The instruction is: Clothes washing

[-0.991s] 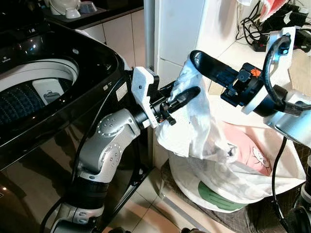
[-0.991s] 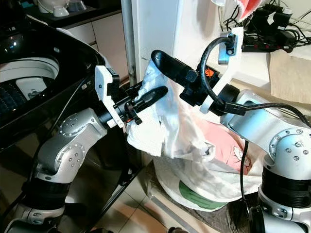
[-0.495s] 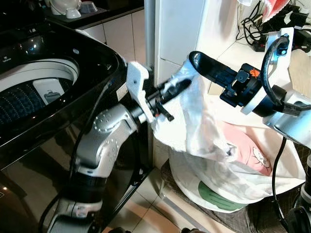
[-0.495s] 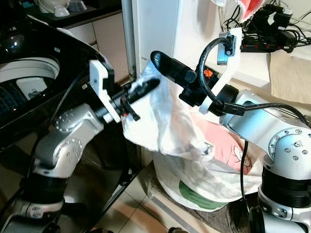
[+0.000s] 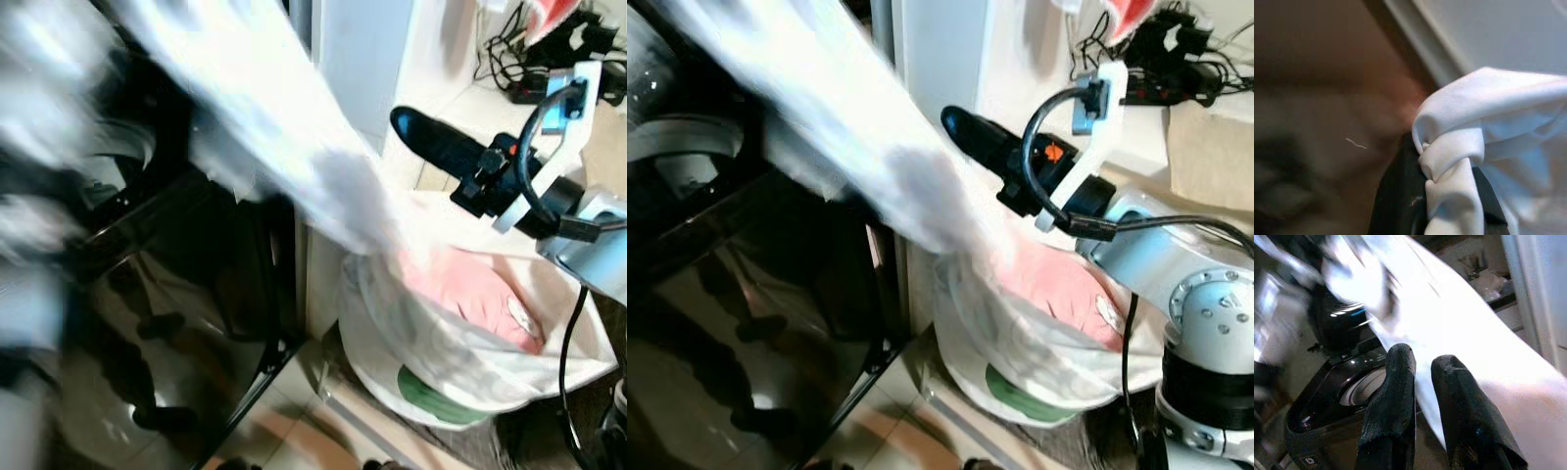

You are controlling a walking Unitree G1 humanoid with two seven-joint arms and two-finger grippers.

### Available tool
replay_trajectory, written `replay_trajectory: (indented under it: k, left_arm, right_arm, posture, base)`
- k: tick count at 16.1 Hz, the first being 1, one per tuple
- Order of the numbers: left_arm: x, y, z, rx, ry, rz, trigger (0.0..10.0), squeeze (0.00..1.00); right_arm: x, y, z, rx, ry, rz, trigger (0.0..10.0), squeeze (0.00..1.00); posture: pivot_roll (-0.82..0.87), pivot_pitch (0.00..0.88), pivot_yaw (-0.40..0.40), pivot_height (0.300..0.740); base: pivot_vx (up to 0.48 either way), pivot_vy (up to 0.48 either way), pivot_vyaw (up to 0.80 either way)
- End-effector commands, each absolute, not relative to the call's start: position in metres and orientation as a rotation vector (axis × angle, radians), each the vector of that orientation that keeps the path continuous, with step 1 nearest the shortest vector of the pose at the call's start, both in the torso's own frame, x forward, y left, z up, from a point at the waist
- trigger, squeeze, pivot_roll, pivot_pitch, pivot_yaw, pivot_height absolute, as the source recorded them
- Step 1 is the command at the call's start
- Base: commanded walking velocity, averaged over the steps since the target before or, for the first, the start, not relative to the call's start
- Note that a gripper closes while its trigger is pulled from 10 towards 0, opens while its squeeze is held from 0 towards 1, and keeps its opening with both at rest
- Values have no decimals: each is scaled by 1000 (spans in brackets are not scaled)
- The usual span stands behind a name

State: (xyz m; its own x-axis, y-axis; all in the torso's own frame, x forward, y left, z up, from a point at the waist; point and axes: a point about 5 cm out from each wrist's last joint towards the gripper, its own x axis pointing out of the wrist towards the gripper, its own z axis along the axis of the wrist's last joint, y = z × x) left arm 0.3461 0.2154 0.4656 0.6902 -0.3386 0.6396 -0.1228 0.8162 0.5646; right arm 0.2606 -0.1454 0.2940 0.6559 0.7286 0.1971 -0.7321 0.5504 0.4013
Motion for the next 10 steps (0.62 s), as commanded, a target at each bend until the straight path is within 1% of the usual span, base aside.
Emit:
replay_trajectory:
  k: [1, 2, 3, 4, 5, 6, 7, 8, 9, 10]
  left_arm:
    - [351, 217, 465, 721, -792, -85, 0, 0]
    - [349, 221, 473, 789, -802, -17, 0, 0]
    - [356, 234, 476, 937, -725, 109, 0, 0]
    - [361, 237, 470, 962, -672, 117, 0, 0]
    - [373, 241, 452, 1040, -536, 124, 1608, 0]
    - [382, 245, 436, 1083, -424, 116, 9098, 0]
    - [389, 250, 416, 1095, -299, 76, 10000, 0]
    - [398, 266, 380, 1097, -42, 56, 10000, 0]
    - [398, 273, 366, 1109, 60, 43, 10000, 0]
    - [398, 279, 359, 1098, 123, 46, 10000, 0]
  right_arm:
    - [259, -144, 296, 455, -27, 861, 10000, 0]
    - [259, -144, 296, 453, -32, 858, 10000, 0]
    - [258, -144, 295, 437, -40, 850, 10000, 0]
    - [257, -144, 294, 431, -38, 847, 10000, 0]
    - [257, -144, 292, 424, -30, 844, 10000, 0]
    - [256, -144, 290, 415, -22, 843, 10000, 0]
    - [255, -142, 287, 396, -6, 851, 10000, 0]
    - [252, -136, 280, 344, 38, 871, 10000, 0]
    - [250, -134, 277, 316, 59, 885, 10000, 0]
    - [248, -132, 274, 293, 74, 896, 10000, 0]
  posture:
    - [-42, 0, 15, 740]
    - [-41, 0, 20, 740]
    - [-47, 0, 31, 740]
    - [-47, 0, 31, 740]
    - [-47, 0, 31, 740]
    - [-51, 0, 32, 740]
    - [-51, 0, 32, 740]
    - [-57, 0, 31, 740]
    - [-57, 0, 31, 740]
    - [-62, 0, 33, 740]
  base:
    - [0, 0, 0]
    - [0, 0, 0]
    - [0, 0, 0]
    - [0, 0, 0]
    - [0, 0, 0]
    - [0, 0, 0]
    - [0, 0, 0]
    - [0, 0, 0]
    - [0, 0, 0]
    - [0, 0, 0]
